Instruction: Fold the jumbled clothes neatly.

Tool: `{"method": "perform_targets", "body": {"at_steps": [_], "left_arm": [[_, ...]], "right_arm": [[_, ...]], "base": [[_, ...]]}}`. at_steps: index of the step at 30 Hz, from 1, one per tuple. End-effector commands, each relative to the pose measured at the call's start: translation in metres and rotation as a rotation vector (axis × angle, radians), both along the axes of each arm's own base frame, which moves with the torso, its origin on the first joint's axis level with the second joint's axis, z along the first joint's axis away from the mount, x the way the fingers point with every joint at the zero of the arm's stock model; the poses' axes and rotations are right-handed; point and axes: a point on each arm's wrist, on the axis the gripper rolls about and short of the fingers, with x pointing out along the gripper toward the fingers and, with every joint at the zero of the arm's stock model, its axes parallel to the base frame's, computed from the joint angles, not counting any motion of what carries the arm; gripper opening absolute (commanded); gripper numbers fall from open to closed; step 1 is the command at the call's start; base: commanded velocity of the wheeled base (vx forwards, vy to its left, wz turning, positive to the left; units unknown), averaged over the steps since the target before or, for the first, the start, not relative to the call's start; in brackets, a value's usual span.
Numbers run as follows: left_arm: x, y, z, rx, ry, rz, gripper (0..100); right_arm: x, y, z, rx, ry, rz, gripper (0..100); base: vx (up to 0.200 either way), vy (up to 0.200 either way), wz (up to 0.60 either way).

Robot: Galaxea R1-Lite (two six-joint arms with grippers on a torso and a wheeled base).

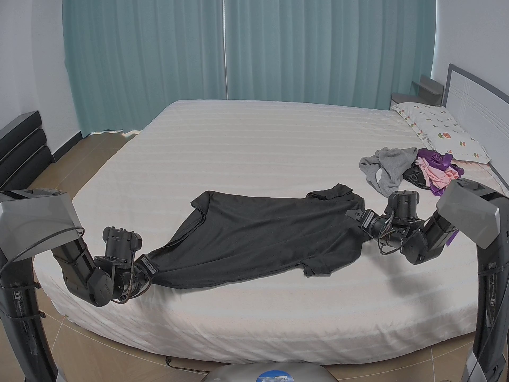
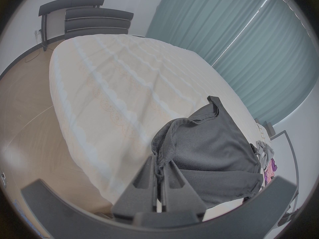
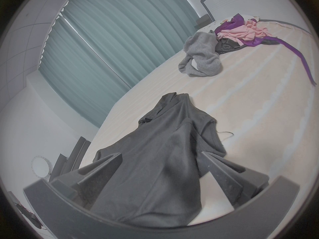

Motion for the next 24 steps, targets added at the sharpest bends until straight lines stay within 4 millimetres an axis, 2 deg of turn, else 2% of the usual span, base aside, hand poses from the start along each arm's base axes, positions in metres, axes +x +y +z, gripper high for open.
{"method": "perform_targets", "body": {"at_steps": [1,6,10,14,24], "left_arm": [[0.0,0.0,-0.002,0.001,0.007,0.001,0],[0.0,0.0,-0.003,0.002,0.008,0.0,0],[-0.001,0.0,-0.003,0.003,0.01,0.0,0],[-0.001,0.0,-0.003,0.003,0.01,-0.002,0],[-0.001,0.0,-0.003,0.001,0.008,-0.001,0]], "right_arm": [[-0.022,-0.006,0.025,-0.008,-0.003,0.01,100],[-0.044,-0.004,0.014,-0.023,0.063,0.101,100],[-0.049,0.002,-0.002,-0.029,0.114,0.124,100],[-0.051,0.008,-0.018,-0.035,0.154,0.142,100],[-0.047,0.015,-0.036,-0.038,0.185,0.16,100]], "base": [[0.0,0.0,0.0],[0.0,0.0,0.0],[0.0,0.0,0.0],[0.0,0.0,0.0],[0.0,0.0,0.0]]}}
